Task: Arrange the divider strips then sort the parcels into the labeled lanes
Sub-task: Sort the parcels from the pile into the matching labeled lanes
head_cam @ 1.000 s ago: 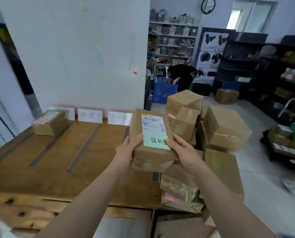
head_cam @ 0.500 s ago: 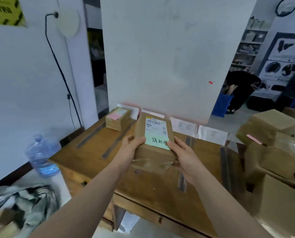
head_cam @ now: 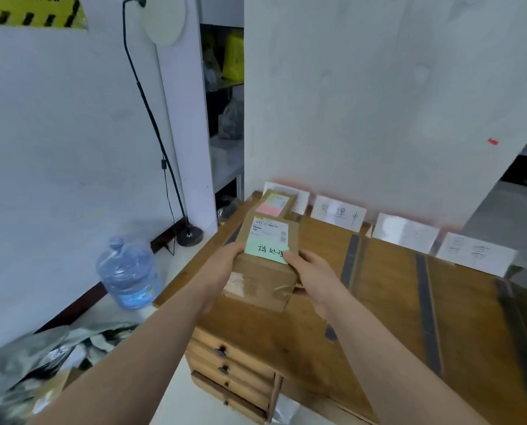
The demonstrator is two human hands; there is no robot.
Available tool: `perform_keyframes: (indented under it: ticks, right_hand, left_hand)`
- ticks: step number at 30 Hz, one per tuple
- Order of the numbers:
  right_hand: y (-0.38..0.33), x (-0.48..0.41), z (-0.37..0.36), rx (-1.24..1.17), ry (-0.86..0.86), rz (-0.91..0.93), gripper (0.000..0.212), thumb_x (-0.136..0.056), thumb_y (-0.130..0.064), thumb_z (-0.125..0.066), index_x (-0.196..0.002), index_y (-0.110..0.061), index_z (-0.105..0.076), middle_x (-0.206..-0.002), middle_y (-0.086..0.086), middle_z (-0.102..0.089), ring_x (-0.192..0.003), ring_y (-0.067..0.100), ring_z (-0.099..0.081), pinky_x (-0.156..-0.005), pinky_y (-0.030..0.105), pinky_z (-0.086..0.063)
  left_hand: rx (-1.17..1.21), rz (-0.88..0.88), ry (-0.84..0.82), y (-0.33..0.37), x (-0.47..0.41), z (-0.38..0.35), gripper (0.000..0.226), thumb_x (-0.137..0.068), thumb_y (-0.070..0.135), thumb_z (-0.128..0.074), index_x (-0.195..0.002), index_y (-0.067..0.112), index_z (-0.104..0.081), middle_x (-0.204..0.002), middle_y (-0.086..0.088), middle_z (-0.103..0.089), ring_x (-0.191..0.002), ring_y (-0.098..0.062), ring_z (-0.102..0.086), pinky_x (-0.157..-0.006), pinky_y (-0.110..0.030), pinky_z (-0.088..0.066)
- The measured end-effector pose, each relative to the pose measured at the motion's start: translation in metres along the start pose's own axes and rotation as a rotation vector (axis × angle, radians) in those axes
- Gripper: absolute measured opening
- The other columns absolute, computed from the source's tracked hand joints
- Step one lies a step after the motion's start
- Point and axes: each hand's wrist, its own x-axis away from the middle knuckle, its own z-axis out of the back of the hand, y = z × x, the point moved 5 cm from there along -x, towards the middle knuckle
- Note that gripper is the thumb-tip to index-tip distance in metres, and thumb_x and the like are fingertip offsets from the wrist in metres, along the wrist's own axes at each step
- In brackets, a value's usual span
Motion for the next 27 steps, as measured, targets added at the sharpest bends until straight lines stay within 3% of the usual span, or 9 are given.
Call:
perform_keyframes:
  ticks: [2, 7, 10, 12, 13, 15, 18, 22, 27]
  right_hand:
    - [-0.001, -0.024, -0.013, 0.028, -0.012, -0.027, 0.029, -0.096, -0.03, -0.058, -0.123, -0.02, -0.057, -0.104, -0.005, -0.071, -0.073, 0.008, -0.07, -0.049, 0.021, -0.052]
    - [0.0, -0.084, -0.033, 0.064, -0.028, -0.094, 0.035, -0.095, -0.031, -0.059, -0.128, -0.019, -0.053, -0.109, -0.003, -0.069, -0.084, 0.012, -0.068, -0.054, 0.023, -0.051]
    - [0.005, -0.117, -0.042, 0.068, -0.01, -0.142, 0.037, -0.095, -0.031, -0.06, -0.129, -0.018, -0.053, -0.111, -0.002, -0.069, -0.082, 0.012, -0.066, -0.052, 0.021, -0.049]
    - [0.011, -0.136, -0.047, 0.068, 0.006, -0.173, 0.034, -0.095, -0.03, -0.06, -0.127, -0.019, -0.055, -0.108, -0.003, -0.069, -0.081, 0.011, -0.066, -0.046, 0.018, -0.048]
    - [0.014, -0.145, -0.05, 0.064, 0.017, -0.188, 0.033, -0.095, -0.028, -0.06, -0.127, -0.019, -0.056, -0.108, -0.003, -0.069, -0.082, 0.011, -0.066, -0.046, 0.018, -0.048]
    - [0.022, -0.163, -0.055, 0.045, 0.044, -0.213, 0.035, -0.095, -0.025, -0.059, -0.13, -0.018, -0.055, -0.114, -0.001, -0.068, -0.09, 0.014, -0.065, -0.057, 0.022, -0.051]
    - [0.035, -0.185, -0.06, 0.01, 0.104, -0.242, 0.038, -0.096, -0.022, -0.058, -0.133, -0.016, -0.052, -0.122, 0.002, -0.065, -0.1, 0.018, -0.063, -0.075, 0.03, -0.055]
    - [0.05, -0.206, -0.066, -0.053, 0.192, -0.272, 0.036, -0.096, -0.014, -0.057, -0.132, -0.017, -0.053, -0.125, 0.002, -0.064, -0.105, 0.019, -0.061, -0.08, 0.031, -0.053]
    - [0.07, -0.225, -0.069, -0.124, 0.269, -0.292, 0.04, -0.094, -0.005, -0.056, -0.132, -0.017, -0.054, -0.124, 0.003, -0.066, -0.107, 0.019, -0.063, -0.091, 0.037, -0.053]
  left_hand:
    - [0.029, 0.031, 0.032, -0.008, -0.028, 0.015, 0.035, -0.058, 0.068, -0.056, -0.076, 0.046, -0.076, -0.09, 0.006, -0.078, -0.086, -0.015, -0.073, -0.087, -0.037, -0.049]
    - [0.066, 0.088, 0.095, -0.022, -0.093, 0.041, 0.034, -0.078, 0.057, -0.052, -0.077, 0.036, -0.078, -0.089, 0.0, -0.078, -0.077, -0.017, -0.075, -0.068, -0.033, -0.052]
    - [0.012, 0.108, 0.107, -0.026, -0.124, 0.05, 0.037, -0.086, 0.054, -0.046, -0.074, 0.037, -0.077, -0.073, 0.007, -0.076, -0.06, -0.009, -0.072, -0.053, -0.022, -0.05]
    - [-0.065, 0.109, 0.082, -0.025, -0.141, 0.055, 0.039, -0.091, 0.052, -0.041, -0.084, 0.031, -0.073, -0.064, 0.01, -0.073, -0.049, -0.004, -0.066, -0.04, -0.015, -0.044]
    - [-0.106, 0.107, 0.061, -0.025, -0.149, 0.057, 0.037, -0.094, 0.05, -0.039, -0.094, 0.03, -0.07, -0.067, 0.01, -0.073, -0.052, -0.005, -0.067, -0.043, -0.016, -0.045]
    - [-0.162, 0.084, 0.009, -0.026, -0.168, 0.06, 0.036, -0.099, 0.046, -0.035, -0.113, 0.03, -0.064, -0.088, 0.005, -0.076, -0.076, -0.011, -0.072, -0.066, -0.03, -0.057]
    - [-0.25, 0.08, -0.054, -0.03, -0.194, 0.06, 0.035, -0.104, 0.039, -0.031, -0.128, 0.03, -0.055, -0.118, 0.0, -0.068, -0.108, -0.023, -0.065, -0.1, -0.048, -0.049]
    - [-0.299, 0.14, -0.096, -0.038, -0.218, 0.062, 0.048, -0.105, 0.04, -0.035, -0.151, 0.027, -0.033, -0.142, -0.002, -0.053, -0.129, -0.027, -0.05, -0.106, -0.049, -0.044]
    - [-0.261, 0.146, -0.195, -0.053, -0.24, 0.064, 0.043, -0.104, 0.036, -0.04, -0.146, 0.027, -0.039, -0.134, 0.002, -0.059, -0.121, -0.02, -0.055, -0.102, -0.042, -0.049]
